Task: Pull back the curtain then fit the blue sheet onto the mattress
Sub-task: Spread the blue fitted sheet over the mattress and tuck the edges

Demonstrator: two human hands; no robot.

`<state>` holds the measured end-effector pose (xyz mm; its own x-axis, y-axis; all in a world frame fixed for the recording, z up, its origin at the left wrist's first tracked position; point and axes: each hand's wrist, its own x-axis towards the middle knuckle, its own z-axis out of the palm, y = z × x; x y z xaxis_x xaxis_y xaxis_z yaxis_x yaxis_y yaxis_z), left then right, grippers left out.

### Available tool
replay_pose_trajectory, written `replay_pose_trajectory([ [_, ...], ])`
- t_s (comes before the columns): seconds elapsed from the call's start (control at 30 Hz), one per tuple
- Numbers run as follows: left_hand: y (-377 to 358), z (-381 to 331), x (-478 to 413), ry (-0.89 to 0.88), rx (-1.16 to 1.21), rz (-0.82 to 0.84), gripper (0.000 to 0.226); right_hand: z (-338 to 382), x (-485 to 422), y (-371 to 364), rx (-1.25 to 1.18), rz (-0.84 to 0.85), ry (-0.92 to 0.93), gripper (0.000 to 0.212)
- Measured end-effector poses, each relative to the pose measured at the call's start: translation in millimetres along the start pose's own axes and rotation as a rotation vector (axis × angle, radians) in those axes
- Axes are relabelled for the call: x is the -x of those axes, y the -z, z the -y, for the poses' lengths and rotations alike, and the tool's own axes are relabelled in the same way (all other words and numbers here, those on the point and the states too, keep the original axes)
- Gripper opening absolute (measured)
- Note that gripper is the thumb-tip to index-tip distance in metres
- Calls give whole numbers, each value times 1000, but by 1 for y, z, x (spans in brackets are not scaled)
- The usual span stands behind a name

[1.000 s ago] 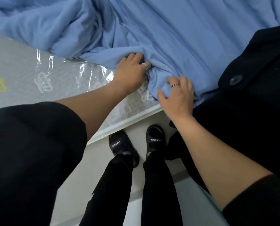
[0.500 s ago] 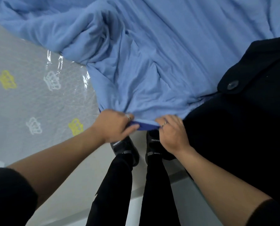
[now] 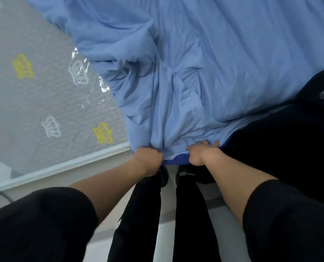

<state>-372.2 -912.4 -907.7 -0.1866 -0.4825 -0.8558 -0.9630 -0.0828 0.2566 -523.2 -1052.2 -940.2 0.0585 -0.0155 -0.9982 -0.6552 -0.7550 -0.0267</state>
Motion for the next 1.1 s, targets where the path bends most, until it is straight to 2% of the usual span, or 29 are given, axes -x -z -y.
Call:
replay_pose_trajectory([
  [0.07, 8, 26, 11, 8, -15, -61, 22, -3, 8, -2, -7, -101, -9, 64],
  [0.1, 12, 37, 15, 12, -38, -71, 20, -7, 12, -4, -1, -218, -26, 64],
  [0.17, 16, 59, 30, 13, -79, -79, 23, -8, 23, -5, 63, -435, -124, 67],
  [0.2, 16, 67, 38, -3, -82, -85, 25, -9, 27, -6, 76, -480, -200, 67],
  [0.3, 13, 75, 48, -52, -62, -150, 32, -19, 18, -11, 21, -468, -371, 61],
  [0.37, 9, 71, 43, -32, -52, -160, 34, -22, 1, -9, 14, -472, -394, 60],
  [0.47, -3, 58, 22, 45, -48, -153, 26, -23, -36, 1, 21, -384, -320, 58],
  [0.57, -15, 43, 3, 96, -33, -139, 20, -21, -67, 12, -123, -175, -234, 54],
  [0.67, -21, 34, 0, 97, 41, -113, 24, -8, -70, 25, -187, -84, -127, 58],
  [0.73, -19, 31, 8, 22, 271, -148, 32, 5, -55, 30, -143, -86, -44, 54],
  [0.8, -9, 32, 24, -28, 518, -320, 35, 21, -30, 33, -145, -100, 58, 47],
  [0.87, 5, 42, 43, 138, 769, -663, 30, 38, 0, 38, -214, -116, 185, 31],
  [0.93, 14, 62, 55, 445, 1062, -896, 21, 57, 28, 45, -350, -199, 283, 20],
  [0.97, 18, 77, 61, 609, 1208, -924, 17, 68, 41, 52, -416, -288, 318, 20],
  [1.03, 21, 103, 65, 826, 1473, -822, 16, 92, 61, 72, -503, -478, 346, 24],
  [1.1, 26, 116, 59, 815, 1705, -672, 27, 113, 72, 94, -613, -581, 337, 25],
])
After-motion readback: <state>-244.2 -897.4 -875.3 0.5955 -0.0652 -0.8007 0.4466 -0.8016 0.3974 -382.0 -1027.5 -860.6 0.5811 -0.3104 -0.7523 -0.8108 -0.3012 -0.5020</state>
